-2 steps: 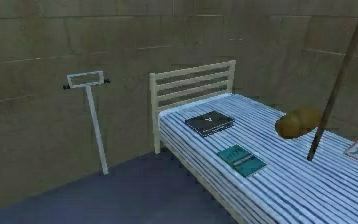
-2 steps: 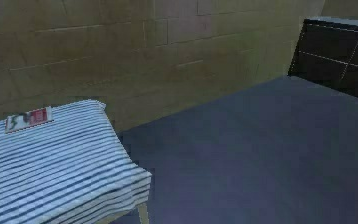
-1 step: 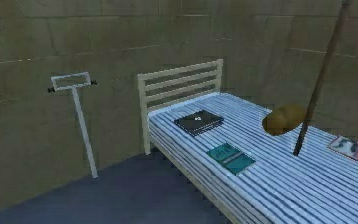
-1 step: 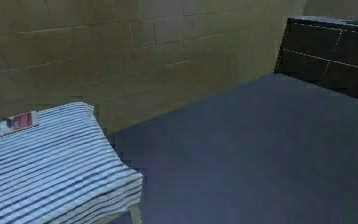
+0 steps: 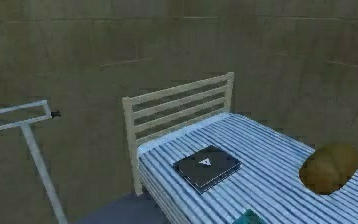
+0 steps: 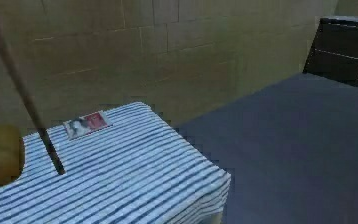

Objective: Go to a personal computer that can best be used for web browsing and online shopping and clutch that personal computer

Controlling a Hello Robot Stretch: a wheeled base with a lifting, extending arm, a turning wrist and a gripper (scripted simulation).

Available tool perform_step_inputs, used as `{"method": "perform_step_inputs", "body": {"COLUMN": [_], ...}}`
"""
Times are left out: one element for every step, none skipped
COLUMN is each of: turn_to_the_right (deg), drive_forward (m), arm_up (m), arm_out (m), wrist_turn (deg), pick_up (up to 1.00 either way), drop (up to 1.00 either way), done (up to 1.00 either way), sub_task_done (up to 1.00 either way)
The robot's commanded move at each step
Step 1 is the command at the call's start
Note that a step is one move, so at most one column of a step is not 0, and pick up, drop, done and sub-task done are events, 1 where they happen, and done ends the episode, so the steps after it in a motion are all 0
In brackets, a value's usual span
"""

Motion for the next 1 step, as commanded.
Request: {"method": "perform_step_inputs", "body": {"turn_to_the_right": [-45.0], "drive_forward": [0.00], "arm_up": [0.00], "arm_out": [0.00], "wrist_turn": [0.0], "pick_up": [0.00], "drop": [0.00], "done": [0.00], "sub_task_done": [0.00]}}
